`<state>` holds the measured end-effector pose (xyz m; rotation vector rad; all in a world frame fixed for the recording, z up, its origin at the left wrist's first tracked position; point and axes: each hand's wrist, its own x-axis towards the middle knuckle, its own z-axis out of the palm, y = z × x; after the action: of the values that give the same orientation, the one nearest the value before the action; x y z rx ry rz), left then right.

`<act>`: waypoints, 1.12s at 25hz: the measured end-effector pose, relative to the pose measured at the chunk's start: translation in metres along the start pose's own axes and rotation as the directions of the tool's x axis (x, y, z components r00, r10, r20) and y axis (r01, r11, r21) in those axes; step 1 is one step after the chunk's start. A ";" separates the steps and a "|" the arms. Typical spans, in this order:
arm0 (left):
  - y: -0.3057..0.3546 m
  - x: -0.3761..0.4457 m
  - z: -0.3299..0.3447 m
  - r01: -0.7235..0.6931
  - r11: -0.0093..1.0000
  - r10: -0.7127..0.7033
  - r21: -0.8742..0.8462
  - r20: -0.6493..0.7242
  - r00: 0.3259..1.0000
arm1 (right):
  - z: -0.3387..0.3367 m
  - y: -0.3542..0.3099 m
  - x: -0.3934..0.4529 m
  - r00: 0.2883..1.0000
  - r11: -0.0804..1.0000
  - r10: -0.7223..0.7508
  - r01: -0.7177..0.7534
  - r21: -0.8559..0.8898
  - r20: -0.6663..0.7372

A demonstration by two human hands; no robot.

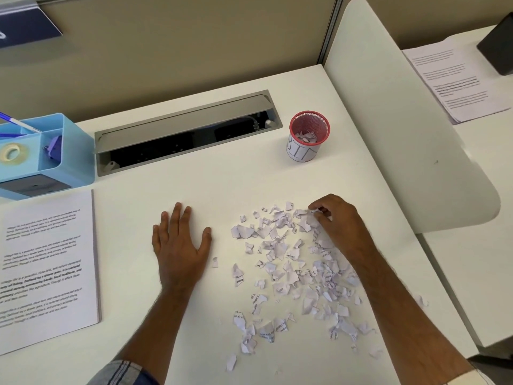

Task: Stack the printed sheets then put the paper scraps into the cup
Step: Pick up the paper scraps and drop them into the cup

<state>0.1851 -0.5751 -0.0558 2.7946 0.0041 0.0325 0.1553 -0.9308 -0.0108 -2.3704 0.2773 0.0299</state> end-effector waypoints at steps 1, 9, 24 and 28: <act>0.000 0.000 0.000 0.001 1.000 -0.001 0.000 0.000 1.000 | -0.004 -0.002 0.000 1.000 1.000 0.003 -0.003 0.016 -0.029; 0.000 0.000 0.000 -0.007 1.000 0.007 0.004 -0.010 1.000 | -0.044 -0.033 0.038 0.978 0.982 0.066 -0.028 0.188 -0.197; -0.002 0.001 0.001 -0.009 1.000 0.009 0.027 0.000 1.000 | -0.063 -0.059 0.156 0.945 0.986 0.002 0.053 0.156 -0.328; -0.001 0.000 0.001 -0.005 1.000 0.005 0.024 0.002 1.000 | -0.061 -0.058 0.149 0.955 0.985 -0.039 0.086 0.149 -0.294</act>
<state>0.1853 -0.5741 -0.0572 2.8187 -0.0025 0.0315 0.3092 -0.9598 0.0583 -2.2168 0.3310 -0.3606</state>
